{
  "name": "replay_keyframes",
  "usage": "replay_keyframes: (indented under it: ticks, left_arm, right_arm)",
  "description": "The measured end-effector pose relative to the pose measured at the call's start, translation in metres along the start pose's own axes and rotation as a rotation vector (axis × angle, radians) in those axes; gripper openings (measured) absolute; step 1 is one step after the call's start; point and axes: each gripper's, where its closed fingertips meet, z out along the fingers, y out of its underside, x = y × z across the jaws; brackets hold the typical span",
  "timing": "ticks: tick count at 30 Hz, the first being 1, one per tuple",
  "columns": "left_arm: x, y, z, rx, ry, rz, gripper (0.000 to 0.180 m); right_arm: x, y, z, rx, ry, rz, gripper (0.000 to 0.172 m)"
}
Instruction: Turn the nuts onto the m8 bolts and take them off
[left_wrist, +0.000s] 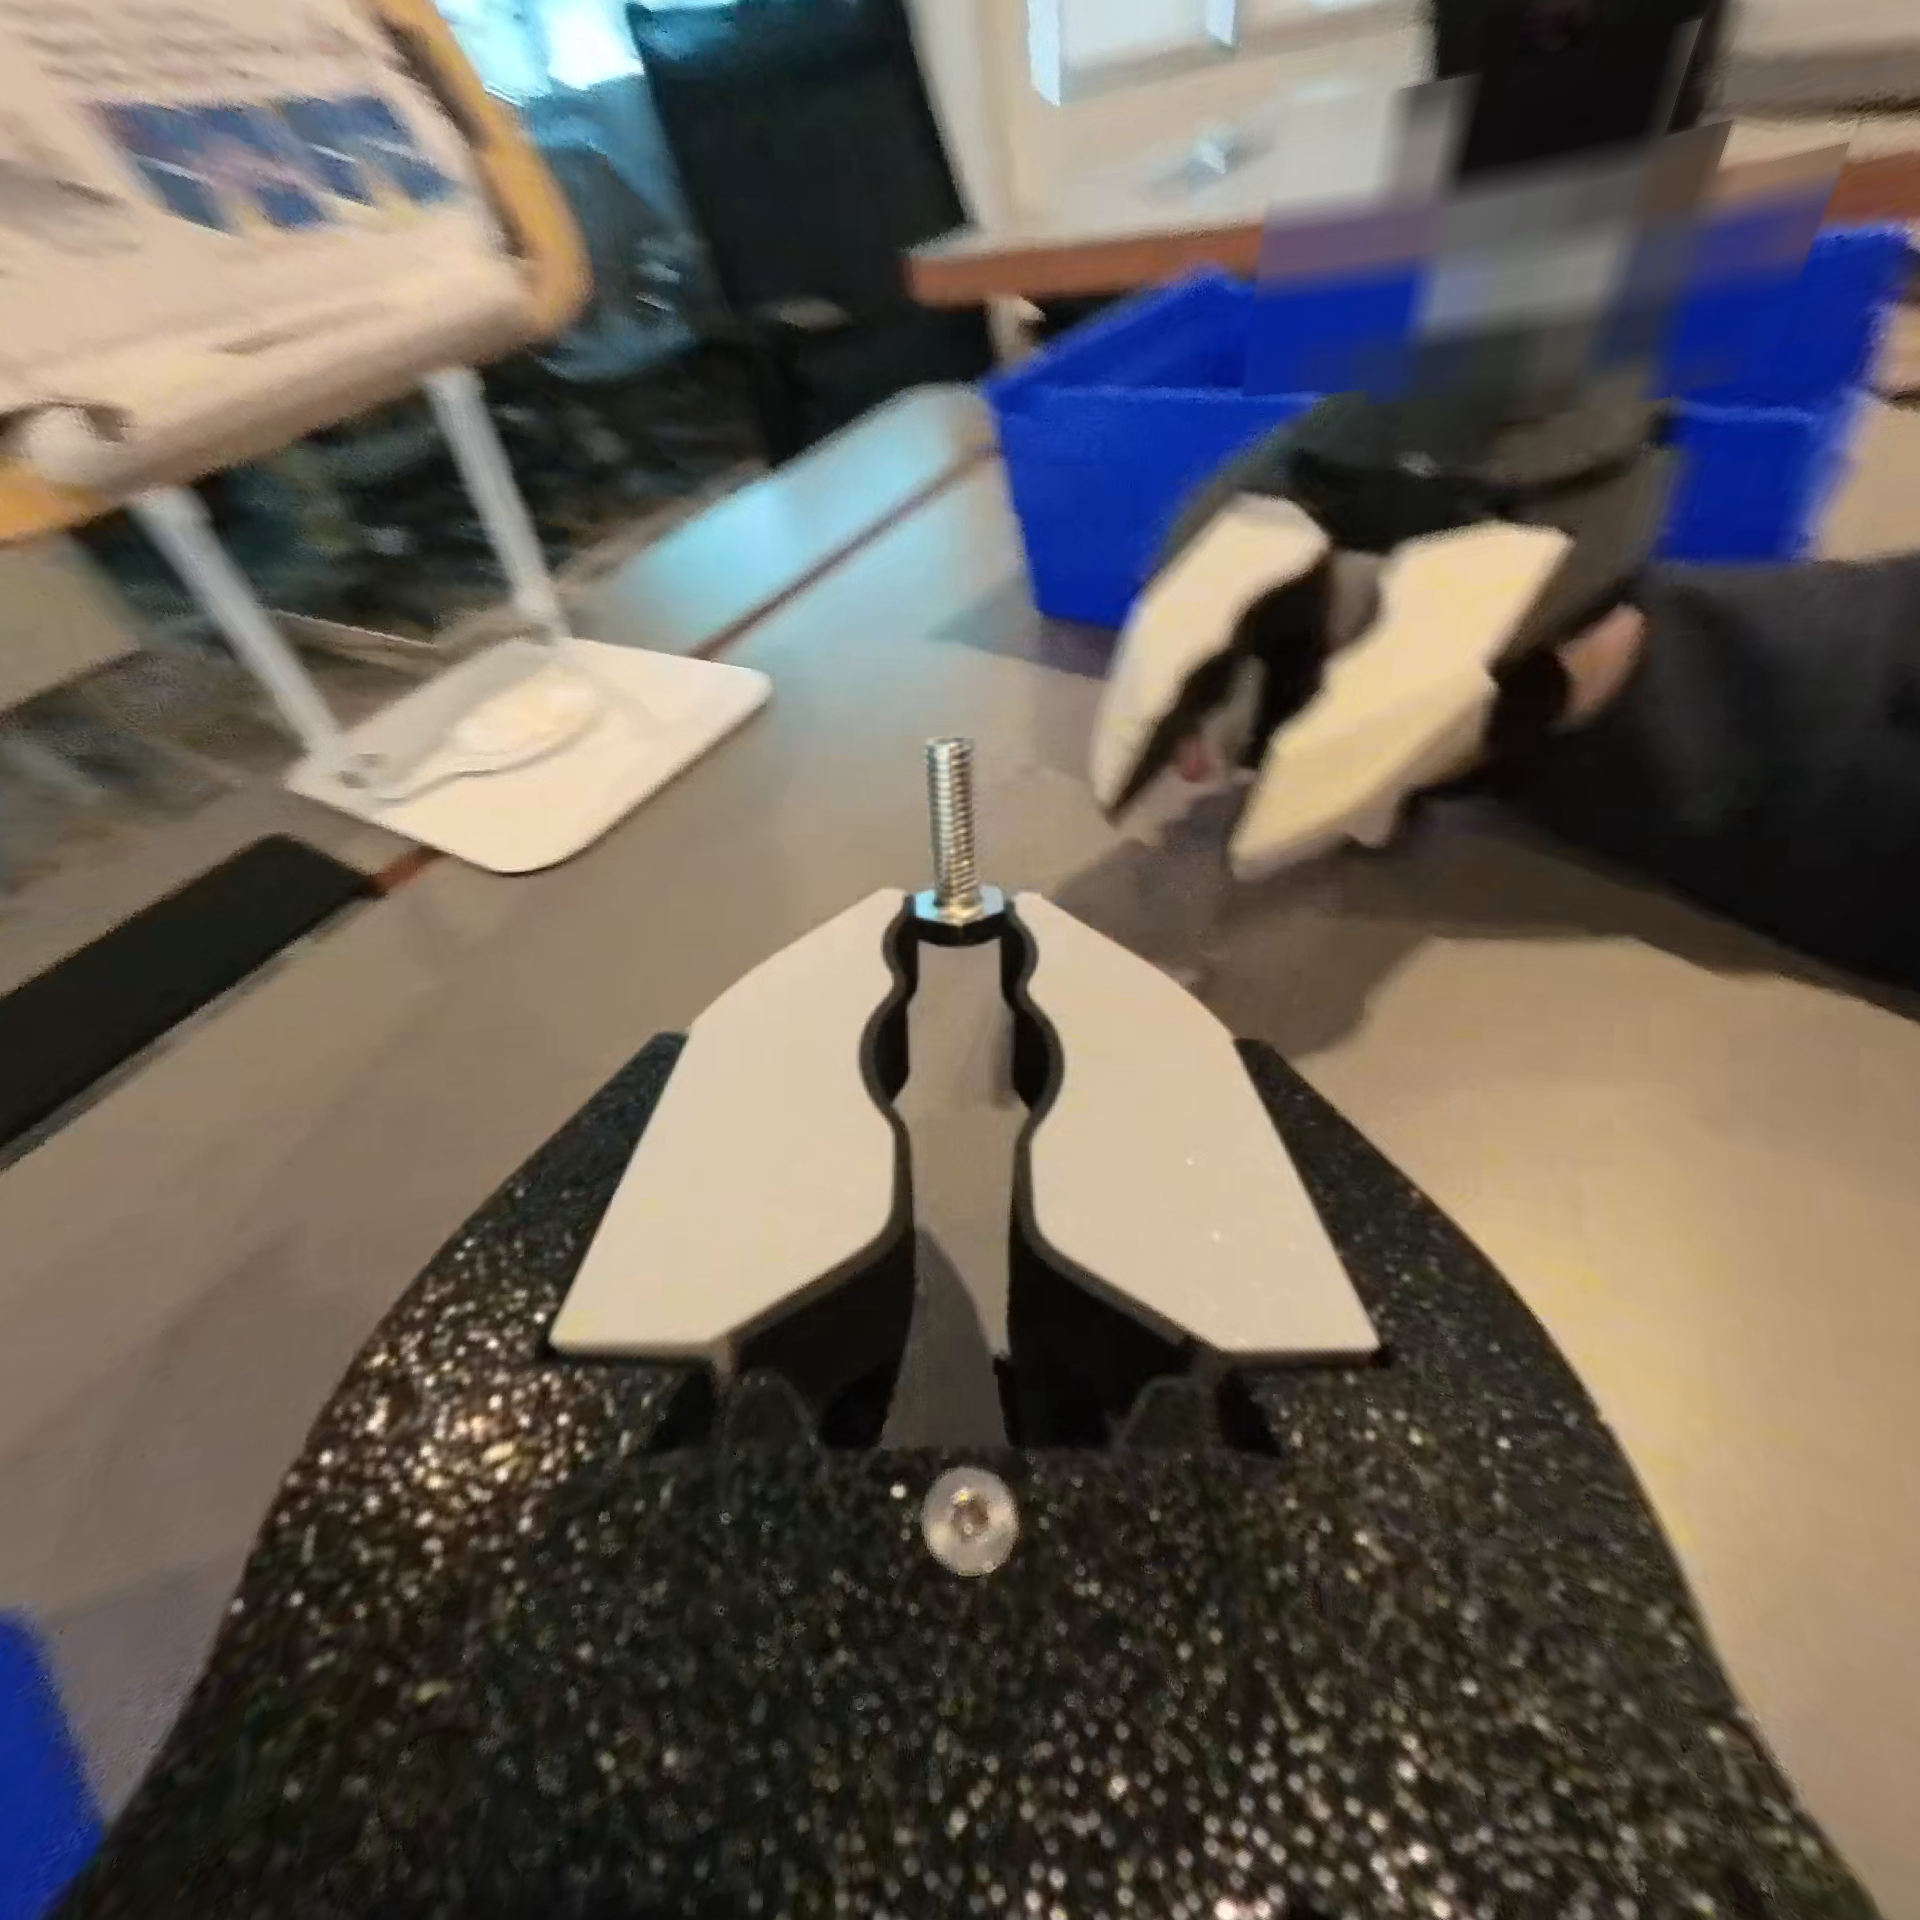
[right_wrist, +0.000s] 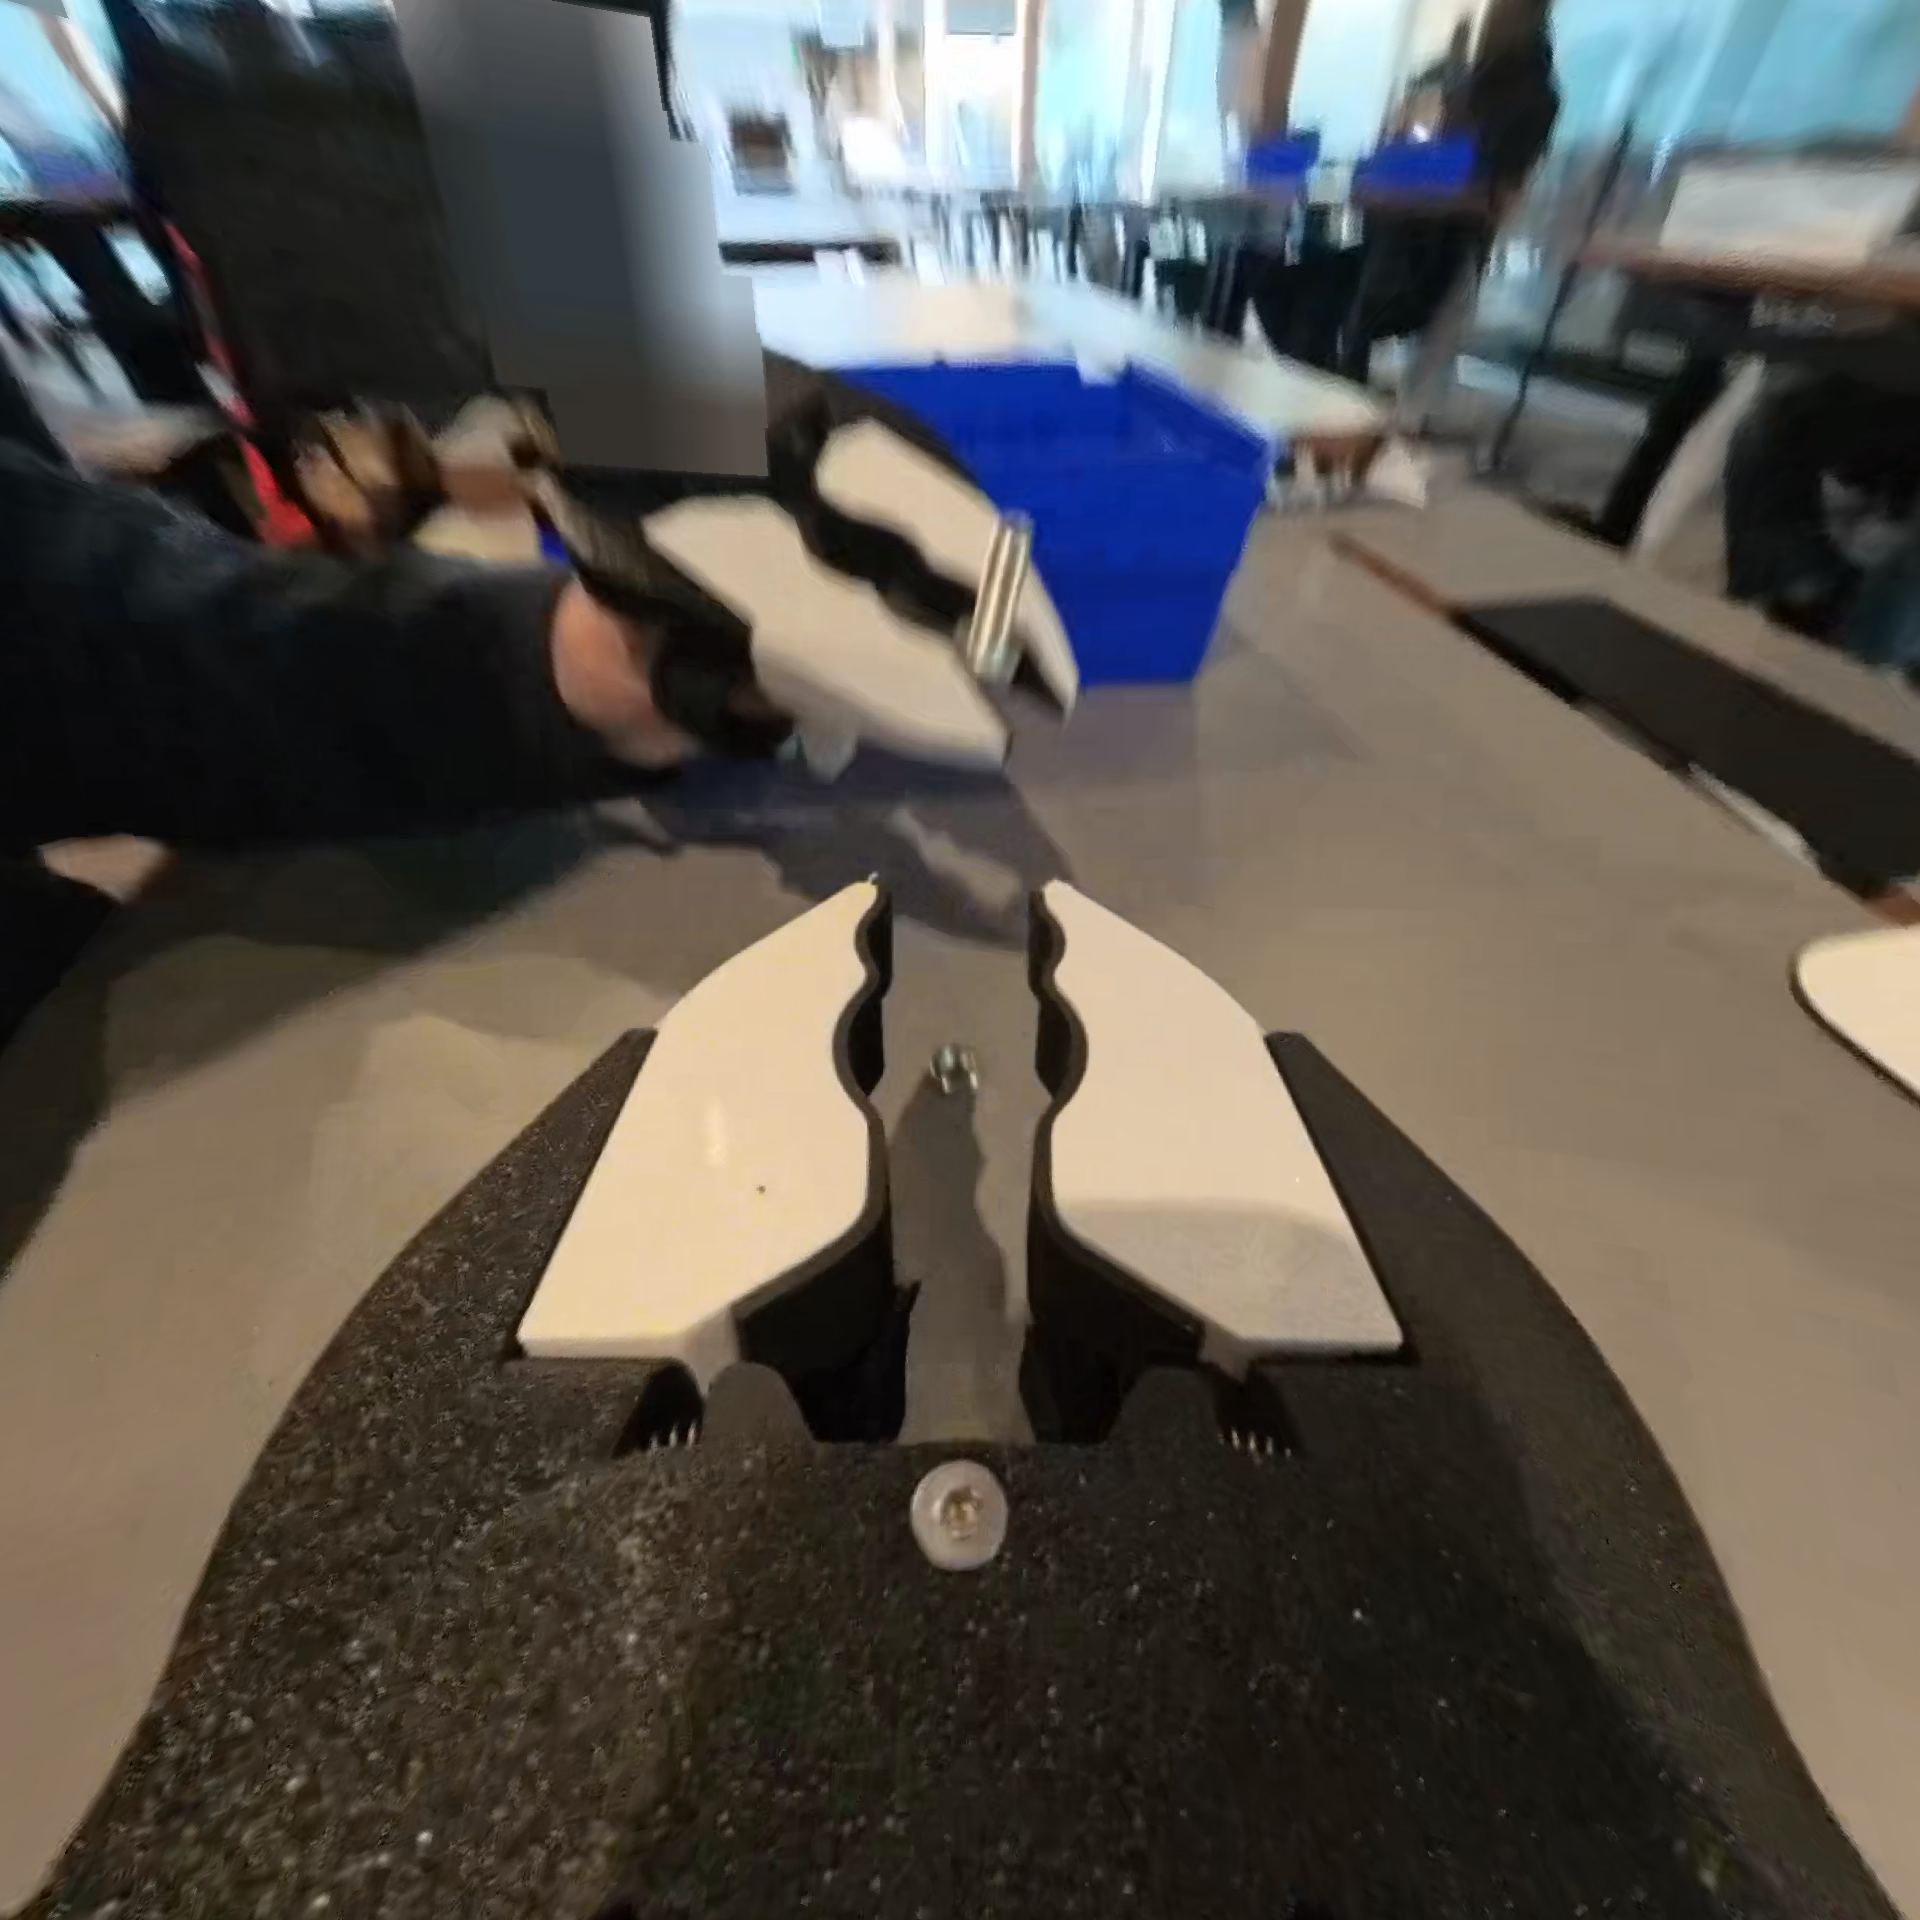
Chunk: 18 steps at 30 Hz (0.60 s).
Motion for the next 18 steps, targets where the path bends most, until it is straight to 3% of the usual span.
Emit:
replay_keyframes:
  ticks: [3, 7, 12, 18]
  left_arm:
    - [-0.020, 0.000, 0.004, 0.072, -0.115, -0.048, 0.014]
    - [-0.018, -0.004, 0.006, 0.170, -0.083, -0.071, 0.014]
    - [-0.011, 0.006, 0.007, 0.147, -0.027, -0.090, 0.014]
    - [-0.005, 0.009, 0.009, 0.127, 0.008, -0.073, 0.014]
  right_arm:
    - [-0.002, 0.027, 0.007, -0.187, 0.003, 0.016, 0.024]
    - [-0.003, 0.053, 0.024, -0.361, 0.027, 0.040, 0.024]
    - [-0.007, 0.070, 0.035, -0.474, 0.029, 0.072, 0.017]
    - [-0.002, 0.072, 0.039, -0.504, 0.093, 0.072, 0.026]
